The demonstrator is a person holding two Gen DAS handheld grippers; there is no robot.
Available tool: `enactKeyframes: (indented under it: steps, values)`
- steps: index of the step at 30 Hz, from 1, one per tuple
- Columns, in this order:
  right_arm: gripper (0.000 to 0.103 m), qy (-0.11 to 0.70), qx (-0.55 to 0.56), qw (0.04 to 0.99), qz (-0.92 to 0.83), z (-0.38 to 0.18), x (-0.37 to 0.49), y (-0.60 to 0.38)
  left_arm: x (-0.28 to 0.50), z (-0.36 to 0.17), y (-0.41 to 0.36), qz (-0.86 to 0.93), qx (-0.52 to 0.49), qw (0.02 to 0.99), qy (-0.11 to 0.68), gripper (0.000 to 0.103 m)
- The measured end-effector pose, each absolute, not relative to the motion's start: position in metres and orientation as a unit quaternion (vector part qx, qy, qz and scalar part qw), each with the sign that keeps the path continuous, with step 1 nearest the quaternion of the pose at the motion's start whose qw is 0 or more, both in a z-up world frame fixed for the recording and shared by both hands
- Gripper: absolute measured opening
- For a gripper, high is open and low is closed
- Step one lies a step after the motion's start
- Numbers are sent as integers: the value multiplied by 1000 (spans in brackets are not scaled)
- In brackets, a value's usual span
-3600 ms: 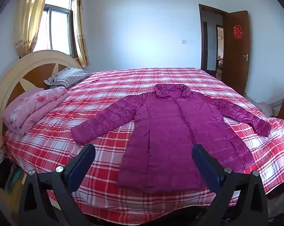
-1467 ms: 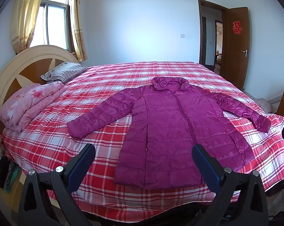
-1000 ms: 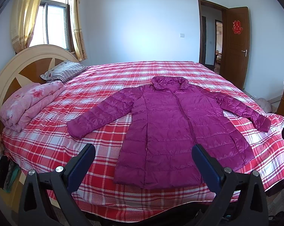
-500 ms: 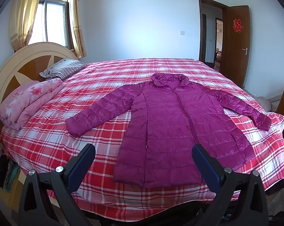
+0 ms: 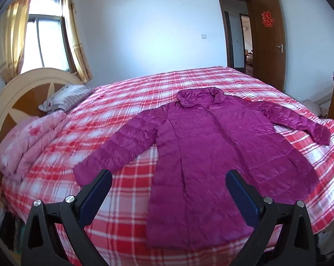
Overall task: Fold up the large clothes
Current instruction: 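Grasp the cuff of the jacket sleeve with the right tool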
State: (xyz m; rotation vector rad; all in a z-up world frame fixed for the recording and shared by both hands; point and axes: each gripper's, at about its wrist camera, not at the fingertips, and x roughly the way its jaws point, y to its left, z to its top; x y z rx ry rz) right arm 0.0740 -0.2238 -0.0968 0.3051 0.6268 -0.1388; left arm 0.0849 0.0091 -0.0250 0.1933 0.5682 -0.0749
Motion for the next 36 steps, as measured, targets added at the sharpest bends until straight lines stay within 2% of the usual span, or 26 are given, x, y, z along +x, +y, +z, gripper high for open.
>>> enactKeyframes:
  steps: [8,12,18,20,21,22,24,25,26,30,36]
  values:
    - [103,329,238,895,-185,-131,118,-370,164,-59,-9,-35,117,953,279,102]
    - [88,345,220,887,-214,-135,154,-410,199,-82,-24,-30,117,951,285,102]
    - [75,404,195,866,-219,-158,210,-436,239,-113,-35,-13,113,942,316,102]
    - [74,425,179,859,-224,-164,222,-437,245,-118,-33,-7,107,940,324,102]
    - [67,434,170,856,-224,-167,226,-436,247,-120,-34,-4,108,939,326,102]
    - [56,439,168,855,-219,-170,229,-437,248,-123,-34,-1,109,938,329,102]
    - [47,443,142,858,-216,-171,232,-432,251,-127,-33,5,111,936,333,102]
    - [27,445,130,860,-212,-171,233,-429,252,-128,-32,9,112,935,337,102]
    - [18,449,123,864,-192,-171,235,-425,252,-129,-31,12,111,934,339,102]
    - [13,444,96,872,-183,-162,236,-421,249,-127,-24,17,98,935,341,102]
    - [13,394,95,892,-200,-113,238,-435,243,-120,-16,14,85,938,336,102]
